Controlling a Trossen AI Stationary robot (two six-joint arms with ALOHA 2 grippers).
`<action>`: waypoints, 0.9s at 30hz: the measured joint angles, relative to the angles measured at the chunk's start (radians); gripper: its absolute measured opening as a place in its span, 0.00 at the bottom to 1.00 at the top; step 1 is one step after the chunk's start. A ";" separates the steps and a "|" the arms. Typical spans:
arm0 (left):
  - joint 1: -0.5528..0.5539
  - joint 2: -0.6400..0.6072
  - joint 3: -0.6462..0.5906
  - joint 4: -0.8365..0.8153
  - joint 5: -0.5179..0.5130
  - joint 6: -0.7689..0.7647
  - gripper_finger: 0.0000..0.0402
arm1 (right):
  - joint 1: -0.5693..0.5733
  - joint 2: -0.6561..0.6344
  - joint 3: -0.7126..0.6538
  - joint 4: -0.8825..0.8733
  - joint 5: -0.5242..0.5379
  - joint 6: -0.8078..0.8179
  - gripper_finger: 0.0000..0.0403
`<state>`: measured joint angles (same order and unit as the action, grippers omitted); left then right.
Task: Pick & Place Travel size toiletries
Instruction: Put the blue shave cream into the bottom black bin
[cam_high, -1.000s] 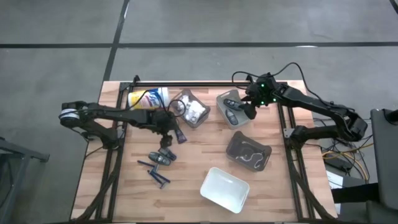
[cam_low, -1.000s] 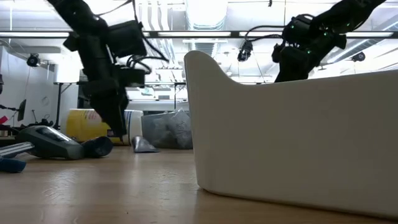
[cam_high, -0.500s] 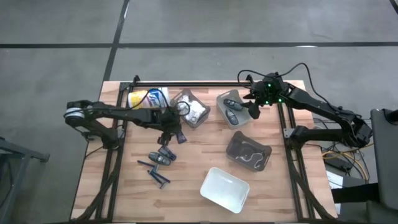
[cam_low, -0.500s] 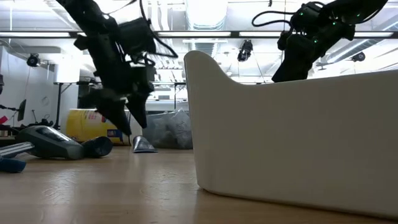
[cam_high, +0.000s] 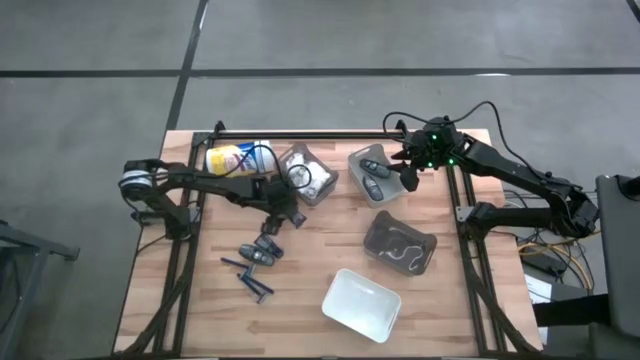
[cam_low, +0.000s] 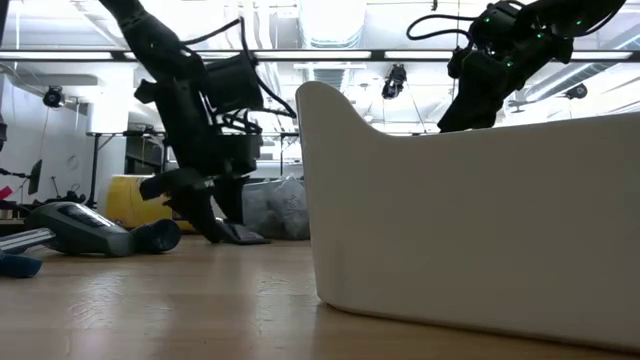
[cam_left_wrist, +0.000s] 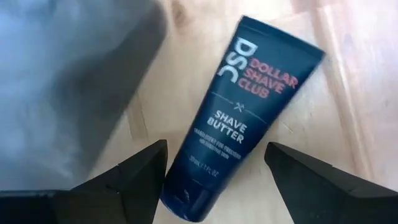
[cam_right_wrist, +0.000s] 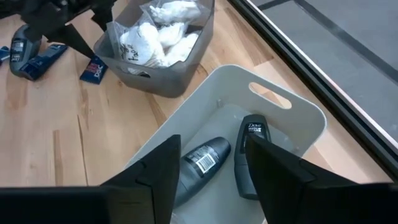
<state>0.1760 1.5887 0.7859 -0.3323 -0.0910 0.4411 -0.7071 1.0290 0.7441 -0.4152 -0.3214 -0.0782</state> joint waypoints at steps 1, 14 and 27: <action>0.000 -0.005 0.002 -0.009 0.001 -0.046 0.71 | 0.000 0.000 0.000 0.000 0.000 0.000 0.42; -0.003 -0.036 0.011 -0.036 0.152 -0.344 0.38 | -0.001 0.000 0.000 -0.002 0.000 0.000 0.35; -0.003 -0.012 0.014 -0.013 0.144 -0.474 0.35 | -0.001 -0.001 0.000 -0.005 0.000 -0.003 0.24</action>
<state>0.1726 1.5763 0.7994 -0.3452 0.0532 -0.0324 -0.7078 1.0283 0.7437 -0.4200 -0.3218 -0.0814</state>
